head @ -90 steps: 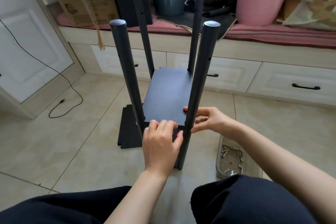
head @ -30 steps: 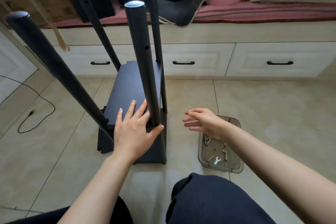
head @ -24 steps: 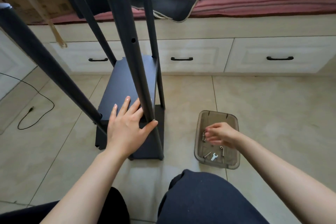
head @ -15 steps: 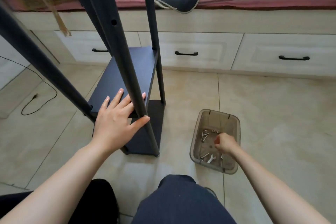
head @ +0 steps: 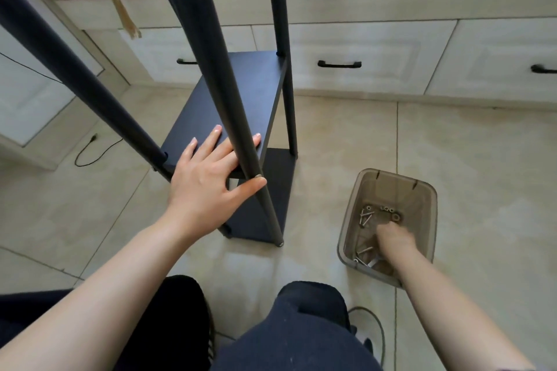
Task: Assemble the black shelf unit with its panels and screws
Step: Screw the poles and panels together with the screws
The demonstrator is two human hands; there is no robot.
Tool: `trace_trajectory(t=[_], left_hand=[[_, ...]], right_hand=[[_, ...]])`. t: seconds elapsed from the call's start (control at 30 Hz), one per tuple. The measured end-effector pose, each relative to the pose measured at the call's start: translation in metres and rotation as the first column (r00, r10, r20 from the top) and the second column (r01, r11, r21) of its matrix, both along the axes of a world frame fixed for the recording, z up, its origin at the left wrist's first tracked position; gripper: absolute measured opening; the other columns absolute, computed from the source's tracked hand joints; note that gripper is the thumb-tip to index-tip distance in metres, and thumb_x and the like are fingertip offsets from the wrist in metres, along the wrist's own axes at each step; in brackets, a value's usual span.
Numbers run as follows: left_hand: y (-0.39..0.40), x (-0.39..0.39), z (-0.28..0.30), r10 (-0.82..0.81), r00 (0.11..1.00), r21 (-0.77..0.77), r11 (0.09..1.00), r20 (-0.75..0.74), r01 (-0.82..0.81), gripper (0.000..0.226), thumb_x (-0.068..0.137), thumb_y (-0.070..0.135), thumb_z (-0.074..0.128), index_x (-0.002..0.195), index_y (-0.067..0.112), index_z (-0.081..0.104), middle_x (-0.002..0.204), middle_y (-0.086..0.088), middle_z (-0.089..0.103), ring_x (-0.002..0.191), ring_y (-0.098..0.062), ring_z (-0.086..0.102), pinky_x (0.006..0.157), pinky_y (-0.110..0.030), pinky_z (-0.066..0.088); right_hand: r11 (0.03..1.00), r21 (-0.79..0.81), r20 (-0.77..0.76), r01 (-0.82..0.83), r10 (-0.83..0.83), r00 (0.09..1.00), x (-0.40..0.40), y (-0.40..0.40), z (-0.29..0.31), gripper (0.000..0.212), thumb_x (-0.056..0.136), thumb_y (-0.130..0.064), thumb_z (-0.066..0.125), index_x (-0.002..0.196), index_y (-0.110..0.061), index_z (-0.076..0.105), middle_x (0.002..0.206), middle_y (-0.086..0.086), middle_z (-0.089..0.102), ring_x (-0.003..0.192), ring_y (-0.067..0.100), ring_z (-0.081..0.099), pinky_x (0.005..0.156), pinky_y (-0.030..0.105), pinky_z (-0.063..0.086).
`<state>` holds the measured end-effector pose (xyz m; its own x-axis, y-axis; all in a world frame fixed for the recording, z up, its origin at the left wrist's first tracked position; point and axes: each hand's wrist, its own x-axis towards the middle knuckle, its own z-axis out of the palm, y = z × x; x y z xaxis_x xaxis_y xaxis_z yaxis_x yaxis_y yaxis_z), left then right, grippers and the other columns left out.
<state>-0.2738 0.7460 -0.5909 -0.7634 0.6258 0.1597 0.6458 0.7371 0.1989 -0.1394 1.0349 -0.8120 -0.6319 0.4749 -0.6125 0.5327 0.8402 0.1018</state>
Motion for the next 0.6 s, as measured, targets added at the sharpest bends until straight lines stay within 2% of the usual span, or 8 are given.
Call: trace_trajectory(t=[0.17, 0.27, 0.4, 0.5, 0.6], left_hand=[[0.0, 0.001, 0.0, -0.007, 1.0, 0.011, 1.0, -0.003, 0.007, 0.062, 0.089, 0.074, 0.032, 0.147, 0.055, 0.02, 0.153, 0.03, 0.013, 0.154, -0.014, 0.014, 0.12, -0.038, 0.001], [0.0, 0.001, 0.001, -0.007, 1.0, 0.007, 1.0, -0.007, 0.007, 0.063, 0.089, 0.073, 0.031, 0.148, 0.054, 0.019, 0.153, 0.03, 0.013, 0.154, -0.014, 0.014, 0.121, -0.039, 0.002], [0.001, 0.002, 0.003, -0.003, 1.0, -0.002, 1.0, 0.005, 0.003, 0.066, 0.088, 0.073, 0.032, 0.149, 0.052, 0.019, 0.153, 0.029, 0.013, 0.154, -0.014, 0.013, 0.123, -0.041, 0.003], [0.002, 0.002, 0.006, 0.008, 1.0, 0.003, 1.0, 0.026, -0.008, 0.063, 0.092, 0.067, 0.045, 0.15, 0.052, 0.025, 0.158, 0.025, 0.022, 0.154, -0.013, 0.013, 0.123, -0.043, 0.003], [0.006, 0.001, 0.01, 0.046, 0.997, 0.021, 0.999, 0.061, -0.048, 0.064, 0.09, 0.057, 0.061, 0.149, 0.049, 0.036, 0.158, 0.016, 0.036, 0.153, -0.016, 0.02, 0.123, -0.047, 0.006]], right_hand=[[0.999, 0.022, 0.02, -0.039, 0.038, 0.999, -0.002, 0.001, -0.004, 0.041, 0.097, -0.002, 0.046, 0.134, -0.011, 0.059, 0.138, 0.011, 0.056, 0.127, 0.03, 0.055, 0.098, 0.038, 0.049], [0.998, 0.016, 0.021, -0.061, 0.061, 0.998, -0.001, 0.004, -0.006, 0.041, 0.093, -0.002, 0.053, 0.132, -0.011, 0.06, 0.136, 0.012, 0.058, 0.125, 0.031, 0.057, 0.097, 0.039, 0.051], [0.998, 0.007, 0.004, -0.063, 0.063, 0.998, -0.002, 0.002, -0.004, 0.041, 0.093, 0.0, 0.052, 0.133, -0.009, 0.058, 0.136, 0.014, 0.056, 0.125, 0.033, 0.056, 0.099, 0.041, 0.05], [0.997, 0.007, -0.012, -0.074, 0.074, 0.997, -0.002, -0.001, 0.003, 0.039, 0.095, -0.001, 0.049, 0.132, -0.008, 0.058, 0.134, 0.015, 0.056, 0.124, 0.033, 0.057, 0.097, 0.041, 0.05], [0.996, -0.027, -0.061, -0.08, 0.078, 0.995, -0.002, -0.003, 0.018, 0.037, 0.09, 0.001, 0.057, 0.126, -0.006, 0.06, 0.129, 0.015, 0.059, 0.119, 0.033, 0.06, 0.092, 0.04, 0.051]])
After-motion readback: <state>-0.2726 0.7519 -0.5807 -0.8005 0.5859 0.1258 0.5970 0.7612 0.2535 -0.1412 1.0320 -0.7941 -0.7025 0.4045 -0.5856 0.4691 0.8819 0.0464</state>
